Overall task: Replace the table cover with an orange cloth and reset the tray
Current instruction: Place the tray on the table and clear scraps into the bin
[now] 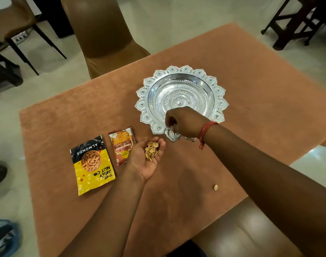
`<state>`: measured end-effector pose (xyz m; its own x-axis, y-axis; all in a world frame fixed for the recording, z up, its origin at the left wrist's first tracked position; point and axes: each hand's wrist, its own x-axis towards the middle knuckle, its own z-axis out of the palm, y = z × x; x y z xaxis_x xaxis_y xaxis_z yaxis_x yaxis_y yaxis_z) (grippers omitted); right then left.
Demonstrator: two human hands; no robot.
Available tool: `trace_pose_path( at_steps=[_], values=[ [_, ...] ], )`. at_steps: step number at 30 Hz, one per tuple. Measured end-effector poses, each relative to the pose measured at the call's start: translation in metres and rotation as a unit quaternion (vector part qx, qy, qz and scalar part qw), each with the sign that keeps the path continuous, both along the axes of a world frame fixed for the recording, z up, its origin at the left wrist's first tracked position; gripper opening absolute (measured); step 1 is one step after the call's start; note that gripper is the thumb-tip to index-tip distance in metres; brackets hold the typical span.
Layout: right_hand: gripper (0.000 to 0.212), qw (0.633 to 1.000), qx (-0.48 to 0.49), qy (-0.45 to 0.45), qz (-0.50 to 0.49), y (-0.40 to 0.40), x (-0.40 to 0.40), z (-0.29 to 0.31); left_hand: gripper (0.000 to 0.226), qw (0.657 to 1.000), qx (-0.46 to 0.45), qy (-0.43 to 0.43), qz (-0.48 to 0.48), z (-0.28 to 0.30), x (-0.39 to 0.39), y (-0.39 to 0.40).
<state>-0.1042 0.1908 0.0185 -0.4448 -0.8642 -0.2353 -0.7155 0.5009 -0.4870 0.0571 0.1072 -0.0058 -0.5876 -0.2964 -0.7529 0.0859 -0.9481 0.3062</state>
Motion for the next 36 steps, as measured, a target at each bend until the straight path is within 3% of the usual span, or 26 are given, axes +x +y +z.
trace_pose_path(
  at_steps=[5, 8, 10, 13, 15, 17, 19, 21, 23, 26, 29, 36],
  values=[
    [0.017, 0.994, -0.095, -0.033, -0.046, -0.002, 0.026, 0.019, 0.036, 1.000, -0.004, 0.004, 0.002, -0.006, 0.003, 0.001],
    [0.015, 0.992, -0.115, -0.056, 0.014, 0.001, 0.073, 0.027, 0.032, 0.999, -0.029, -0.008, -0.026, -0.011, 0.004, 0.001],
    [0.020, 0.993, -0.100, -0.026, 0.052, 0.002, 0.100, 0.018, 0.014, 0.998, -0.038, -0.022, -0.055, -0.020, 0.008, 0.000],
    [0.024, 0.992, -0.098, 0.056, 0.053, 0.008, 0.118, -0.001, 0.027, 0.996, -0.033, -0.032, -0.078, -0.033, 0.019, 0.001],
    [0.026, 0.989, -0.118, 0.073, 0.055, 0.017, 0.125, -0.002, 0.016, 0.994, -0.035, -0.034, -0.093, -0.033, 0.023, 0.004],
    [0.029, 0.985, -0.168, 0.026, 0.019, 0.036, 0.123, 0.004, 0.010, 0.996, -0.017, -0.035, -0.084, -0.031, 0.024, 0.007],
    [0.024, 0.978, -0.197, -0.018, -0.063, 0.067, 0.109, -0.003, 0.027, 0.999, 0.009, -0.033, -0.034, -0.029, 0.026, 0.004],
    [0.019, 0.978, -0.148, 0.005, -0.147, 0.109, 0.087, -0.032, 0.027, 1.000, 0.006, -0.030, -0.003, -0.028, 0.030, -0.003],
    [0.019, 0.976, -0.020, 0.024, -0.216, 0.153, 0.076, -0.070, 0.026, 0.999, 0.001, -0.031, 0.009, -0.028, 0.037, -0.009],
    [0.037, 0.962, 0.113, -0.022, -0.249, 0.198, 0.094, -0.110, 0.028, 0.999, 0.001, -0.038, 0.024, -0.033, 0.050, -0.016],
    [0.046, 0.969, 0.121, 0.001, -0.215, 0.207, 0.123, -0.135, 0.031, 0.998, -0.003, -0.056, 0.028, -0.040, 0.061, -0.019],
    [0.035, 0.976, 0.096, 0.029, -0.192, 0.188, 0.137, -0.146, 0.018, 0.994, -0.018, -0.103, 0.020, -0.066, 0.086, -0.015]
  ],
)
